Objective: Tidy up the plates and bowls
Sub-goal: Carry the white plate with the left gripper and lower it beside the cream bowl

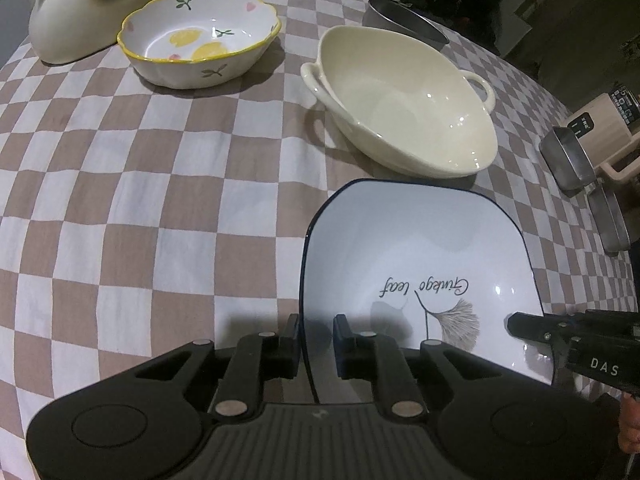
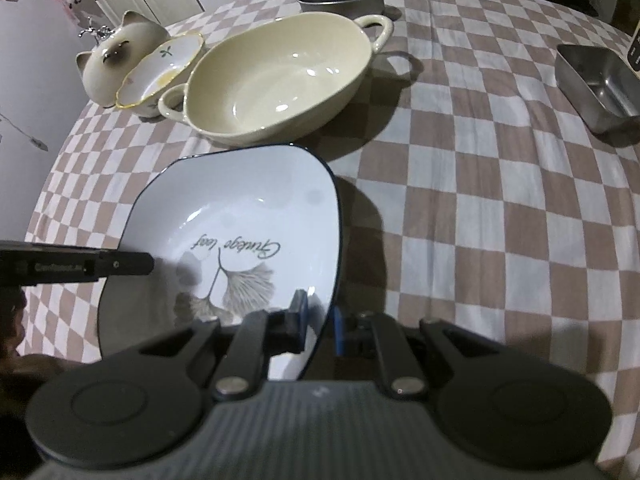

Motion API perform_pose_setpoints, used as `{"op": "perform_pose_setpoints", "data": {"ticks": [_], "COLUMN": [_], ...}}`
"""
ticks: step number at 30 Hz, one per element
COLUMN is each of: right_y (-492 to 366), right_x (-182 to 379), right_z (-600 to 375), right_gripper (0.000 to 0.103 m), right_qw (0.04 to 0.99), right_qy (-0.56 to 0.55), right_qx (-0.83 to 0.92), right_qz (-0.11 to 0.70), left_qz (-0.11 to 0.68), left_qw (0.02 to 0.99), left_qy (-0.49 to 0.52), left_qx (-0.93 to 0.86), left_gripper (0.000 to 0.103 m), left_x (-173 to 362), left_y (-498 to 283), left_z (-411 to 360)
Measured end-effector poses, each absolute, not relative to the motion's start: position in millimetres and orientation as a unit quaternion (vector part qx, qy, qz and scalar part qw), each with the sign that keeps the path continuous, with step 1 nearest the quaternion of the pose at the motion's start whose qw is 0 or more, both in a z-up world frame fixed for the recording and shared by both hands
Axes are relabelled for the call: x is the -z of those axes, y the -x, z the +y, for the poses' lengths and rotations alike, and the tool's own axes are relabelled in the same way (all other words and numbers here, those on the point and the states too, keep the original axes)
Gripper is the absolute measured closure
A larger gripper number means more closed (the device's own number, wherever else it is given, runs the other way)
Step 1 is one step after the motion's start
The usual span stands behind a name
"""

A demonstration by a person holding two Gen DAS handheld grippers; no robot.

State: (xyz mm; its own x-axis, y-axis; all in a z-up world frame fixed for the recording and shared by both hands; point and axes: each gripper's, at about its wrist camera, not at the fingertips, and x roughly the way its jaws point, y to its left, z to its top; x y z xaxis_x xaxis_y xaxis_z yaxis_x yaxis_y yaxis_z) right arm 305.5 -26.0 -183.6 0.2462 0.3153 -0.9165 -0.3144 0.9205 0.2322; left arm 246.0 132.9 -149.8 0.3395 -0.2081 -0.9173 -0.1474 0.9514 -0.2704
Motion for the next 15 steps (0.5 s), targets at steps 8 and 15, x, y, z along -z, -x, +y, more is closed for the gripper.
{"op": "perform_pose_setpoints", "data": {"ticks": [8, 15], "right_y": [-306, -307], "right_x": [193, 199], "right_z": [-13, -8], "right_gripper": [0.087, 0.087], "right_qw": [0.781, 0.780], "right_qy": [0.017, 0.022], "right_qx": [-0.201, -0.200], "right_qz": [0.591, 0.592], "left_qz": [0.574, 0.575], "left_qw": [0.803, 0.804], "left_qy": [0.156, 0.149], "left_qx": [0.016, 0.018], "left_gripper": [0.086, 0.086], "left_x": [150, 149], "left_y": [-246, -245], "left_z": [134, 132]}}
